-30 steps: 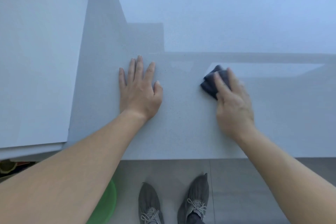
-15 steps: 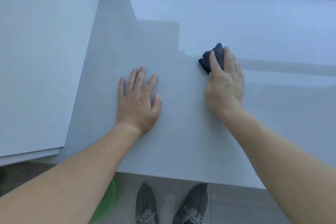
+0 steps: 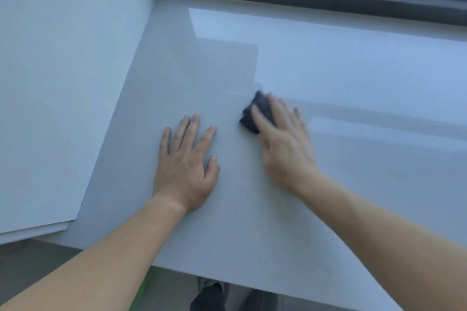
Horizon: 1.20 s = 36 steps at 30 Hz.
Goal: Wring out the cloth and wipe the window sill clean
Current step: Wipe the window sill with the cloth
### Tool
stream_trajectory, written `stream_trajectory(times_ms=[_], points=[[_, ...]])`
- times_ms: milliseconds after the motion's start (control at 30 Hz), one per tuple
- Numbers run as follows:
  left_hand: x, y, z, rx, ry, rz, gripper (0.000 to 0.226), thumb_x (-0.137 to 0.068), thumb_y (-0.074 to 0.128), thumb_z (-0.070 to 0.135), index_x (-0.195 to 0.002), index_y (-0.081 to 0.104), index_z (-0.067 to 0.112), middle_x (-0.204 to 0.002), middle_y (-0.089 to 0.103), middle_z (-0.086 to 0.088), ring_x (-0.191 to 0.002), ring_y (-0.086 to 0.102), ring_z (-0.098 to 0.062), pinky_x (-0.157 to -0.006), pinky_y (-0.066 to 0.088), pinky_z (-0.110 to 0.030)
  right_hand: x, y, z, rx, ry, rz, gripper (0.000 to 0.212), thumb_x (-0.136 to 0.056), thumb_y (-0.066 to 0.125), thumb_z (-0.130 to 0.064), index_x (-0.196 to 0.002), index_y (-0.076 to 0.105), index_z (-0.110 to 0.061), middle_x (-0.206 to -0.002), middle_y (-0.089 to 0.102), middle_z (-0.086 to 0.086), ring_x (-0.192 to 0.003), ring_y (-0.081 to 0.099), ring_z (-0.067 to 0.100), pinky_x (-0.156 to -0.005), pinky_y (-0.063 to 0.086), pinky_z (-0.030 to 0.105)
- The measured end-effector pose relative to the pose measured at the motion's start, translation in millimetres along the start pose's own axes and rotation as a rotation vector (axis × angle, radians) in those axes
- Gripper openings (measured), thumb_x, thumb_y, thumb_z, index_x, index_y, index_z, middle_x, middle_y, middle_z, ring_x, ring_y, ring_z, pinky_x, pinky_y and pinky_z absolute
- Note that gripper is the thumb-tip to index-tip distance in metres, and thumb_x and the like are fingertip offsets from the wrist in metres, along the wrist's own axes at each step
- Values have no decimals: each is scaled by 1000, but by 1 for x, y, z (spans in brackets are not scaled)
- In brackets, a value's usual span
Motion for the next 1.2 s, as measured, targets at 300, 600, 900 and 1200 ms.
stream_trajectory(times_ms=[300,600,900,1200], points=[[-7,-5,4,-13,6,68,58,-84,42,39,-137,51,18,-151,39,-16,-142,33,-32,-117,16,-56,-83,-26,52,-12,375,95,60,-92,46,-14,-149,36,-28,-163,16,6,-146,20,30,-121,11,48],[-155,-20,6,87,67,74,60,-84,38,32,-140,46,11,-157,30,-17,-147,23,-32,-122,8,-46,-117,-27,73,38,186,46,52,-95,46,-16,-145,43,-29,-160,25,6,-144,24,32,-118,17,47],[-200,-2,18,78,12,-18,65,-89,29,39,-150,29,18,-165,7,-11,-152,-2,-23,-122,-5,-42,-138,-18,50,80,-40,-2,48,-97,41,-25,-144,44,-33,-160,27,1,-138,25,27,-109,20,42],[-200,-2,22,38,11,-16,66,-89,30,39,-150,30,14,-164,10,-15,-152,-1,-27,-122,0,-48,-224,-9,35,130,195,82,54,-89,49,-25,-142,42,-31,-154,27,7,-127,32,34,-97,25,42]])
Point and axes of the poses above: each hand's wrist, its own x-axis away from the middle knuckle, its own y-axis out of the palm, z = x × y, the point moved 5 cm from there along -x, towards the middle knuckle
